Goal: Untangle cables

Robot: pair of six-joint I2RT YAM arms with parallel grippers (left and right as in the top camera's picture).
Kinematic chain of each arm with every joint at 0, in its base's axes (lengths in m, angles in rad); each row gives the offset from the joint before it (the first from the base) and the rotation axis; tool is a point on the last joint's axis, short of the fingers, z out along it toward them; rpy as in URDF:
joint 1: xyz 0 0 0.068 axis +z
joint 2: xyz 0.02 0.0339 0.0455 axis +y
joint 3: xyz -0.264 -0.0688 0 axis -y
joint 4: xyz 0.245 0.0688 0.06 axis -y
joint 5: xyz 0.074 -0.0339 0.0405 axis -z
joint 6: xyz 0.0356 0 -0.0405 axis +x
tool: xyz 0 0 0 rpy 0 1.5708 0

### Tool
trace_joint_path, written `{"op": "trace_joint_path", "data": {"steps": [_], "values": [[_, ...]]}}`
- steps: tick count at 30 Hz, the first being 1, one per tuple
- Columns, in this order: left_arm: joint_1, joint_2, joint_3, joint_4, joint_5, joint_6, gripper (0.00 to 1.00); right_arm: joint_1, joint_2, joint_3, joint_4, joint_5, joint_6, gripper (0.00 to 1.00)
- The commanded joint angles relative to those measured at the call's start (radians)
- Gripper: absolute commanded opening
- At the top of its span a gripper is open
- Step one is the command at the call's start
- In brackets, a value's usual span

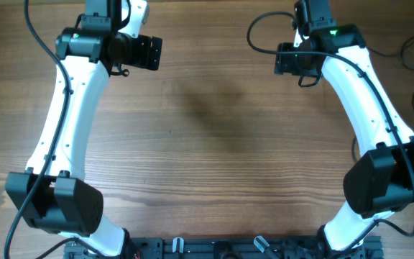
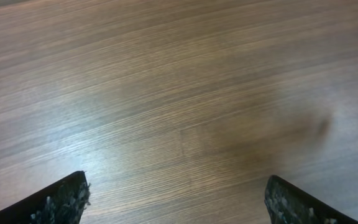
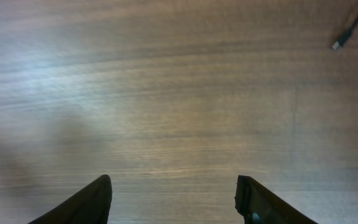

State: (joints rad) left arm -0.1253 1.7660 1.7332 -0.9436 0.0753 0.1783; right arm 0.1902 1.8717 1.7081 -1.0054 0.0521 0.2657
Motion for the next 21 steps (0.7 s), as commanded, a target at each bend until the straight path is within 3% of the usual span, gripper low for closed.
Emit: {"op": "trace_joint_path", "data": {"steps": [1, 4, 8, 10, 19, 21], "values": [[-0.013, -0.011, -0.002, 0.002, -0.077, -0.057, 0.94, 0.003, -0.013, 0.067, 0.006, -0.051, -0.014, 0.67], [-0.013, -0.011, -0.002, 0.005, -0.077, -0.056, 1.0, 0.003, -0.013, 0.078, 0.001, -0.05, -0.014, 0.68], [-0.013, -0.011, -0.002, 0.0, -0.077, -0.057, 1.0, 0.003, -0.013, 0.078, 0.0, -0.05, 0.001, 0.71], [-0.013, -0.011, -0.002, 0.0, -0.077, -0.057, 1.0, 0.003, -0.013, 0.078, 0.0, -0.049, 0.003, 0.99], [-0.013, -0.011, -0.002, -0.007, -0.077, -0.057, 1.0, 0.003, -0.013, 0.078, -0.008, -0.043, -0.004, 1.0], [-0.012, -0.011, -0.002, -0.003, -0.111, -0.125, 1.0, 0.003, -0.013, 0.078, -0.011, -0.043, -0.005, 0.99]]}}
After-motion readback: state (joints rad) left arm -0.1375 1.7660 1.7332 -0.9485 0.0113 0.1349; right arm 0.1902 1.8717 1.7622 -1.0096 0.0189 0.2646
